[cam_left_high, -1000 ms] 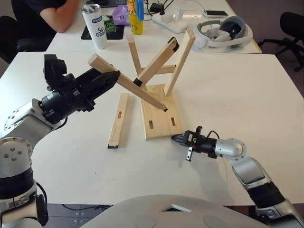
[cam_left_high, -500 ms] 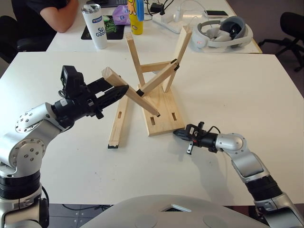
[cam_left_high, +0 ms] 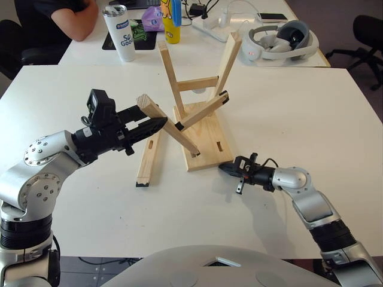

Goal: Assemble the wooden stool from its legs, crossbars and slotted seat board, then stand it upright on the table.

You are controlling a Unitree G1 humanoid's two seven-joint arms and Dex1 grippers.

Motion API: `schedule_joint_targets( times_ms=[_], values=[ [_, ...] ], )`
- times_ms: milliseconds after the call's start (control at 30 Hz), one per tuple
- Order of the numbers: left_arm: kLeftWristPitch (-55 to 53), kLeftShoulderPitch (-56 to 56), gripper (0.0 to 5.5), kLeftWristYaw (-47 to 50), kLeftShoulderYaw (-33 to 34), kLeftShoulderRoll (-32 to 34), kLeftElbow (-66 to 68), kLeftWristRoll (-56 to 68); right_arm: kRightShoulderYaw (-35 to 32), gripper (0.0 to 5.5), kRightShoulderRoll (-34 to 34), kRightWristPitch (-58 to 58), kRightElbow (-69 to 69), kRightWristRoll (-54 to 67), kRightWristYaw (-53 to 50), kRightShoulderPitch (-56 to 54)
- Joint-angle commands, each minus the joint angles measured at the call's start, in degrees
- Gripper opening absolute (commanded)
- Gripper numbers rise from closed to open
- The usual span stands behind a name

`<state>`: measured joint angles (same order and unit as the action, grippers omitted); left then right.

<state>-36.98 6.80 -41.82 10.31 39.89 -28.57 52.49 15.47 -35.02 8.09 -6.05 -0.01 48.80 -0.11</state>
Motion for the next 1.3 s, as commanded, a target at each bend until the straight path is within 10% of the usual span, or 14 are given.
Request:
schedule_joint_targets(
  times_ms=[33, 1300],
  values=[
    [0.0, 0.9, 2.05, -1.1, 0.5, 1.9, -0.1, -1.8, 0.2, 0.0, -1.1, 1.5, 0.5, -0.5, 0.5, 0.6],
    [2.6, 2.6, 2.04, -3.6, -2.1, 0.4, 0.8, -7.2, 2.2, 0.0, -1.8, 2.2, 0.4, -0.3, 2.2, -1.1]
  ],
)
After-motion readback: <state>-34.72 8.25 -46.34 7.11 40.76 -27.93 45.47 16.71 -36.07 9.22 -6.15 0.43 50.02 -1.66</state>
